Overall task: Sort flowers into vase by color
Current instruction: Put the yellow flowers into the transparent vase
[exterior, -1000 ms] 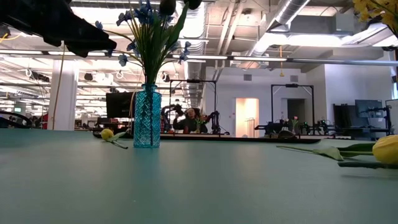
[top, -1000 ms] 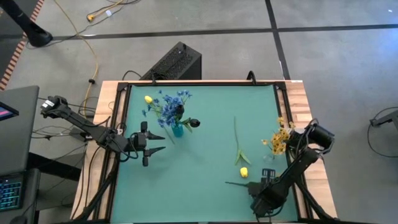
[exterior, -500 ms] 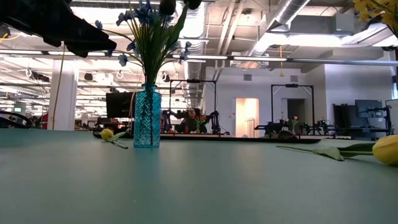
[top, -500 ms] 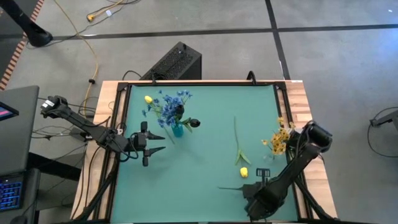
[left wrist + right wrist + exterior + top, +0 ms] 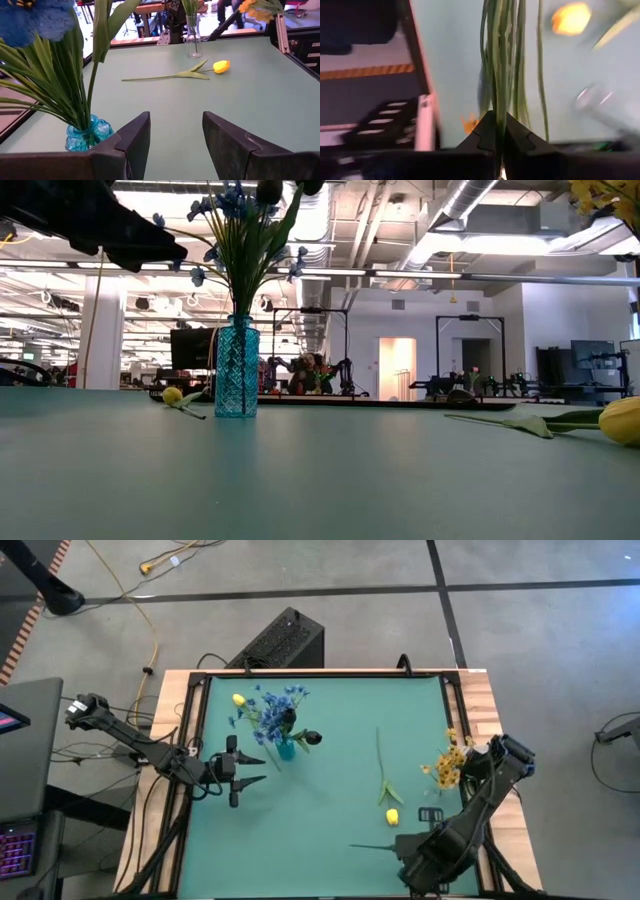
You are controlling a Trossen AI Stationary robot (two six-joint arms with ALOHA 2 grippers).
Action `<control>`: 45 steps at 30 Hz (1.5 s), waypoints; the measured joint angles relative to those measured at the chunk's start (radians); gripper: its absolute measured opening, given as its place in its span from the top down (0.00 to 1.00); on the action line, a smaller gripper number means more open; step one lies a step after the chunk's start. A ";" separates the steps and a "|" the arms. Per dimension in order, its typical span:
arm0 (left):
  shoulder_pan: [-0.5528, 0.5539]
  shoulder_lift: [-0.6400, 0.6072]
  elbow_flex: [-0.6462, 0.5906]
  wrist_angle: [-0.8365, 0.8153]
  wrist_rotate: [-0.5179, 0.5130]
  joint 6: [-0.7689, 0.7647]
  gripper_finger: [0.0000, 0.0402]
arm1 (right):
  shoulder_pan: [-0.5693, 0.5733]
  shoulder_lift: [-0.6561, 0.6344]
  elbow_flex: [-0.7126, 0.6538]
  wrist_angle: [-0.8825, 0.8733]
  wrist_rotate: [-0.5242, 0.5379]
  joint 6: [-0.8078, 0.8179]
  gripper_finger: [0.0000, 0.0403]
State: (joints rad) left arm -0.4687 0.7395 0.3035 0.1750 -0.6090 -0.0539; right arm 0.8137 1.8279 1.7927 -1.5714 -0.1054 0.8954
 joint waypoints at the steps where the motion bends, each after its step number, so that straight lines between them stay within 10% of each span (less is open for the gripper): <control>1: 0.000 0.000 0.000 0.000 0.000 0.000 0.58 | -0.010 -0.003 0.003 0.001 -0.051 0.041 0.90; 14: 0.000 0.000 0.000 -0.001 0.002 -0.002 0.58 | -0.061 -0.143 0.014 0.001 -0.564 0.441 0.94; 30: 0.000 0.000 0.000 -0.004 0.007 0.019 0.58 | 0.044 -0.461 0.004 0.001 -0.710 1.317 0.94; 45: 0.000 0.000 0.000 -0.004 0.002 0.042 0.58 | -0.183 -0.619 -0.343 0.001 -0.770 0.947 0.94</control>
State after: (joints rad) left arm -0.4689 0.7399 0.3035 0.1707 -0.6068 -0.0119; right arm 0.6303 1.2085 1.4499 -1.5708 -0.8758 1.8421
